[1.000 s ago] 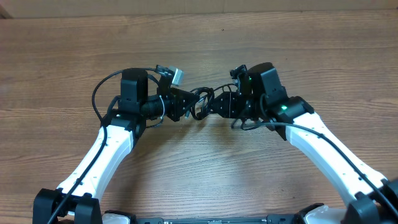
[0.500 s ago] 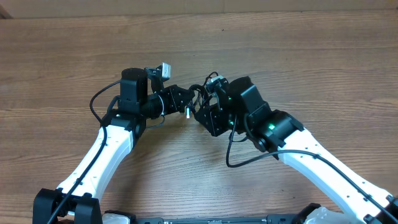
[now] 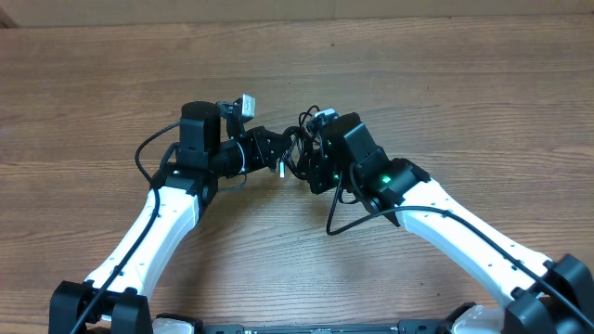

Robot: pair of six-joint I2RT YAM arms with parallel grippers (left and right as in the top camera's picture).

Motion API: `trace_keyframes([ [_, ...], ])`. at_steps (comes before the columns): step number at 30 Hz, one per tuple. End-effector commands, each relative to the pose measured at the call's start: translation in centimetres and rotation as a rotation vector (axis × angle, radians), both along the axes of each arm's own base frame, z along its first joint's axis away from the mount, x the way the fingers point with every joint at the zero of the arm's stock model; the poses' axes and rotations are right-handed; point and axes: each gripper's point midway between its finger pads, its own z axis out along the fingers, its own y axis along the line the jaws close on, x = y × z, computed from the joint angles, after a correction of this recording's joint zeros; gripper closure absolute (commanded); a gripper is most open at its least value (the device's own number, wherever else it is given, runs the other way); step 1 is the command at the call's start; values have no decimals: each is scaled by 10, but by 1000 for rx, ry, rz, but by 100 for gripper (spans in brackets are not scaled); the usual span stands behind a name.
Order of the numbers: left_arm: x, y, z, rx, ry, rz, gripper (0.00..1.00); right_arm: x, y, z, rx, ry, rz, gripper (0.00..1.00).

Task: Untangle cables

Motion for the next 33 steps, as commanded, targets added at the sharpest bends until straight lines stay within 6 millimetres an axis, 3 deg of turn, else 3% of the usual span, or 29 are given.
trace_keyframes([
  [1, -2, -4, 9, -25, -15, -27, 96, 5, 0, -11, -30, 7, -11, 96],
  [6, -1, -3, 8, 26, -98, -68, 96, 6, -1, -7, -27, -1, -9, 96],
  [10, 0, 0, 3, 132, -230, -137, 96, -4, -6, 27, -28, -12, 36, 96],
  [13, 0, 2, 0, 145, -218, -125, 96, -7, -9, 47, -14, -44, 38, 96],
  [16, -3, -1, 2, 107, -183, -125, 96, -8, -10, 37, -30, -20, 38, 95],
  [18, -3, -1, 2, 78, -130, -92, 96, -11, -12, 24, -54, 13, 39, 77],
  [20, -2, 0, 2, 39, -63, -49, 96, -14, -14, 15, -67, 32, 39, 71],
  [24, -1, 0, 2, -32, 64, 31, 96, -10, -19, 7, -97, 26, 17, 70],
  [27, -2, 0, 2, -72, 135, 71, 96, 5, -32, 2, -168, -25, -54, 71],
  [33, -2, 0, 2, -94, 173, 94, 96, 9, -31, -8, -186, -18, -60, 72],
])
